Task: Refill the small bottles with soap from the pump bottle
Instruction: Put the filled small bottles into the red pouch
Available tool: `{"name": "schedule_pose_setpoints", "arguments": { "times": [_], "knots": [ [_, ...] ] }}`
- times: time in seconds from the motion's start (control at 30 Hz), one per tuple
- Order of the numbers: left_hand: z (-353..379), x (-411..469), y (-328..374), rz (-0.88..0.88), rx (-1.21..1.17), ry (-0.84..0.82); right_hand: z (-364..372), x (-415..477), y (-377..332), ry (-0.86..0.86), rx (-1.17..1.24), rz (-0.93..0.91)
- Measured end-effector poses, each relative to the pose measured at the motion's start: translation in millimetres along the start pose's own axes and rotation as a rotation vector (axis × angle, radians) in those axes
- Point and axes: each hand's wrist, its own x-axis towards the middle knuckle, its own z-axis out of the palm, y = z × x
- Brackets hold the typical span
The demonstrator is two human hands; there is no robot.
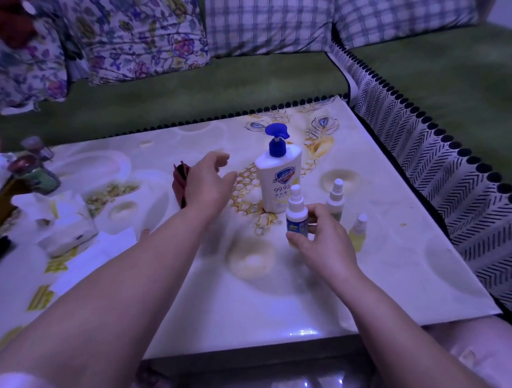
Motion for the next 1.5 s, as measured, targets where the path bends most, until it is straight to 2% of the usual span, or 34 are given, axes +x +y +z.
{"name": "schedule_pose_setpoints", "arguments": {
  "times": [0.1,0.2,0.4,0.57,0.67,0.87,0.97,1.17,1.3,1.5],
  "knots": [
    [-22.8,-2.4,-18.9,-0.039,0.143,0.182,8.6,1.1,-8.2,-0.026,-0.013,-0.014],
    [-37.6,2.0,-35.6,-0.12,0.248,0.228,19.2,3.5,-15.8,-0.068,-0.019,-0.026],
    [-34.8,23.4,-66.4,-0.376,0.181,0.098,35.6,10.3,-26.3,-0.111,-0.019,-0.031],
    [-27.9,29.9,-69.2,-0.354,0.164,0.026,45.1,14.6,-25.6,-0.133,-0.021,-0.032],
    [-25.4,33.0,-75.2,-0.365,0.19,0.085,47.9,14.0,-21.2,-0.152,-0.04,-0.027],
    [-24.4,35.2,-79.9,-0.38,0.08,0.041,44.1,8.9,-20.1,-0.155,-0.045,-0.035],
    [-22.1,41.1,-73.7,-0.409,0.153,-0.013,37.7,9.2,-20.6,-0.134,-0.056,-0.047],
    [-30.5,35.7,-72.2,-0.315,0.285,-0.005,32.3,8.7,-21.7,-0.108,-0.031,-0.055],
    [-42.9,14.7,-65.4,-0.13,0.234,-0.003,31.9,1.6,-25.1,-0.104,-0.011,-0.058],
    [-50.7,-35.2,-51.7,0.107,0.122,-0.218,14.4,-15.8,-26.7,-0.02,0.039,-0.076]
  ]
}}
